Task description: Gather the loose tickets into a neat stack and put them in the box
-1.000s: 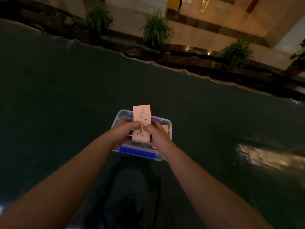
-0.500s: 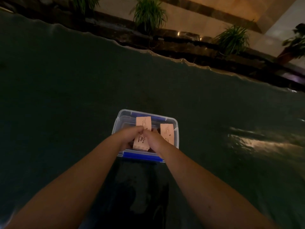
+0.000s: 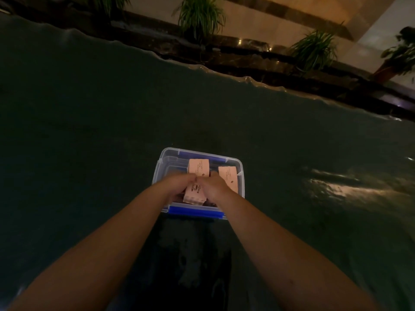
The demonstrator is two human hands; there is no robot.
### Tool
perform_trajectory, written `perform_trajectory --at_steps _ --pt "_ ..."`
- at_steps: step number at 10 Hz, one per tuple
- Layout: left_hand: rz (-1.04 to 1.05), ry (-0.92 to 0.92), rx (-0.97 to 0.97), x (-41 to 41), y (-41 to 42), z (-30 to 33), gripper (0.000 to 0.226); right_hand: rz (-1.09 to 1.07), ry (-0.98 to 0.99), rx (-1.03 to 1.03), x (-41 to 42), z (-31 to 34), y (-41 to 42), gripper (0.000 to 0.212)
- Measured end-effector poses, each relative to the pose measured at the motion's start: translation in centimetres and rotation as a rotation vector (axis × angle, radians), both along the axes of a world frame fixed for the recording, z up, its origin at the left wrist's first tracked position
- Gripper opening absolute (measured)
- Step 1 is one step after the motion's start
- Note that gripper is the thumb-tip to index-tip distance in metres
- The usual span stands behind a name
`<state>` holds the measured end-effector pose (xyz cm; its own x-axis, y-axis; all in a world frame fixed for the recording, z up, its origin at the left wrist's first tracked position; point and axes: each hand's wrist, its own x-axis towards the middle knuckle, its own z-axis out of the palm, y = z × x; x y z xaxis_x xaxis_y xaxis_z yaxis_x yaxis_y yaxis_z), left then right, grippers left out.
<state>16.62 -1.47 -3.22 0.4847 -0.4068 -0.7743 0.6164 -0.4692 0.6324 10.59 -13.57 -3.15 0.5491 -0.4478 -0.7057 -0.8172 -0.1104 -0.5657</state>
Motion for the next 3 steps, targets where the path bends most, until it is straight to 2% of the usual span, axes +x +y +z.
perform_trajectory --at_steps 2,3 --pt "-0.073 -0.210 0.049 -0.4 0.1 2.8 0.023 0.137 -0.150 -0.051 -2.2 0.9 -1.4 0.027" --pt "-0.134 -0.490 0.161 -2.0 0.1 5.6 0.035 0.182 -0.244 -0.027 -5.1 3.5 -3.3 0.012"
